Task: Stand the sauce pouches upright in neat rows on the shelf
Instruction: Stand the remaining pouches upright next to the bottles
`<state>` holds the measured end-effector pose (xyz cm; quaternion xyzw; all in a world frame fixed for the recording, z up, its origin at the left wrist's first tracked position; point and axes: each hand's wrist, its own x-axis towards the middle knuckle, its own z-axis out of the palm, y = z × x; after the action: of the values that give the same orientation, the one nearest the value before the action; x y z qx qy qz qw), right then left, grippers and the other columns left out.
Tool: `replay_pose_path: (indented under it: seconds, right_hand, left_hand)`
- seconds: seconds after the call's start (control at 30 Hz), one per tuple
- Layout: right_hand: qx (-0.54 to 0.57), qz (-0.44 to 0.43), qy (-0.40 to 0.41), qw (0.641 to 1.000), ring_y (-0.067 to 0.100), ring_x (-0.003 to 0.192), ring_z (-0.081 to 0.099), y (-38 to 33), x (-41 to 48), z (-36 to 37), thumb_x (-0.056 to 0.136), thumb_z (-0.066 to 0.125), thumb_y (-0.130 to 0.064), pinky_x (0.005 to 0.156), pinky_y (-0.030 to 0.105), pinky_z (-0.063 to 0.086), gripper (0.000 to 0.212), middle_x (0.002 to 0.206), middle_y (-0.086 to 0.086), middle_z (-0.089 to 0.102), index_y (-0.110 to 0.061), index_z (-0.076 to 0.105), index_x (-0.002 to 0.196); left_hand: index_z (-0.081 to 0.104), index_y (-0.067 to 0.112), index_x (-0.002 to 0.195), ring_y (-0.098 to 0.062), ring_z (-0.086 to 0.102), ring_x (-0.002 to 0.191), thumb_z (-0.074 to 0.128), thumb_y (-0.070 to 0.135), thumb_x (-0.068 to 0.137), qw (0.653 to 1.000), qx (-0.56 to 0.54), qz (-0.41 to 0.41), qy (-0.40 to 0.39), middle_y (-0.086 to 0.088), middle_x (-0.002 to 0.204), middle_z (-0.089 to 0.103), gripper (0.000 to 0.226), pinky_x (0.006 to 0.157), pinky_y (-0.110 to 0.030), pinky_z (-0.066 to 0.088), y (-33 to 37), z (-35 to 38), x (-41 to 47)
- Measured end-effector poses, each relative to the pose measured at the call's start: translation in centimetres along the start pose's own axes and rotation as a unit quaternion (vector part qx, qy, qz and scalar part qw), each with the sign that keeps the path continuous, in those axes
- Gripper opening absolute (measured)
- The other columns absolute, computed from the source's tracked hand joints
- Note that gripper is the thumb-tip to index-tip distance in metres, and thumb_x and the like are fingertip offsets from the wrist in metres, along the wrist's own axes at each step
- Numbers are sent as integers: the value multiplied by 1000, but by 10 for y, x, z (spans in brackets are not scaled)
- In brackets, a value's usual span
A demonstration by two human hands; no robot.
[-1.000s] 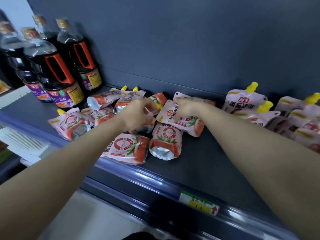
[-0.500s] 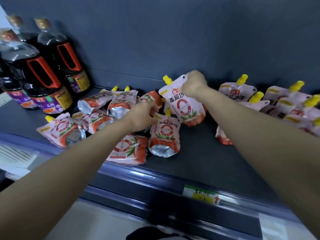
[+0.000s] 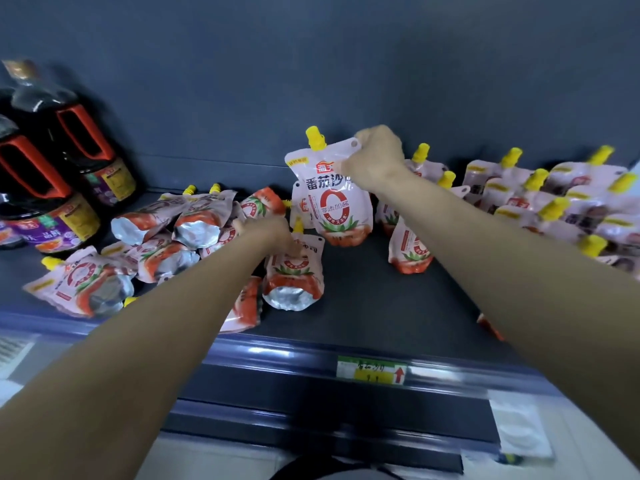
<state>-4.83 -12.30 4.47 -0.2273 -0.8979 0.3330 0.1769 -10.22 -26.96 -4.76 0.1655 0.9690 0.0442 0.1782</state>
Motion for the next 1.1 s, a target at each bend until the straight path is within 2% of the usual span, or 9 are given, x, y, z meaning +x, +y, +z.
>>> replay_pose_path:
  seconds: [0.23,0.3,0.43,0.6,0.7,0.83,0.97,1.03,1.1]
  right_hand:
    - [1,4,19,1000,19,68,48,-2,-14,-6,76,66,0,50,22,38,34,61,-2,49,-13,44,55]
    - [-4,-9,26,1000,19,71,54,-4,-19,-9,77,68,-2,58,26,47,8,70,2,58,-6,63,72]
    - [-21,-21,18,999,17,78,59,-5,-32,-17,80,62,1,59,20,48,24,83,2,63,-10,72,100]
    - [-92,-27,3,995,16,82,54,0,-52,-31,81,58,2,69,24,44,24,73,0,58,-4,71,100]
    - [-119,-19,-27,992,17,82,50,11,-63,-42,81,57,3,72,22,37,13,62,-5,49,-3,68,80]
    - [-165,-20,-40,985,19,81,48,32,-73,-53,86,55,2,57,21,37,16,73,4,53,8,67,94]
    - [-186,12,-57,981,32,95,61,55,-78,-61,87,56,-2,76,34,50,14,97,19,67,6,67,91]
    - [-211,22,-54,976,28,89,60,66,-77,-67,86,59,-4,70,31,46,8,91,15,64,-1,65,82]
    - [-233,21,-43,971,29,85,61,77,-73,-71,84,60,-4,67,29,43,13,88,14,64,0,67,94]
  left_hand:
    - [49,9,121,-36,44,127,80,34,66,989,-142,-36,-19,-14,130,54,68,105,-47,39,2,-3,-1]
    - [50,6,119,-32,54,116,80,27,69,980,-195,-28,-17,-13,124,58,62,96,-39,46,-3,-8,0]
    - [56,0,113,-31,61,107,77,16,73,961,-276,-8,6,-15,118,62,47,91,-38,51,-9,-14,0]
    - [59,3,110,-30,63,103,72,11,76,939,-345,9,7,-15,113,66,37,91,-44,52,-11,-16,-4]
    - [59,2,109,-32,63,103,73,12,76,929,-370,10,28,-16,113,65,37,92,-46,52,-9,-18,-14]
    - [61,2,104,-32,65,99,72,10,78,915,-397,27,66,-15,109,67,28,88,-42,53,2,-20,-38]
    - [62,4,106,-26,63,88,69,7,80,906,-407,62,96,-9,98,64,27,78,-34,52,12,-20,-63]
    - [62,7,107,-25,66,86,69,5,79,891,-437,71,100,-7,97,66,28,77,-36,55,15,-18,-72]
    - [63,10,98,-19,67,76,70,2,78,872,-471,87,97,-5,91,68,22,67,-29,56,18,-15,-80]
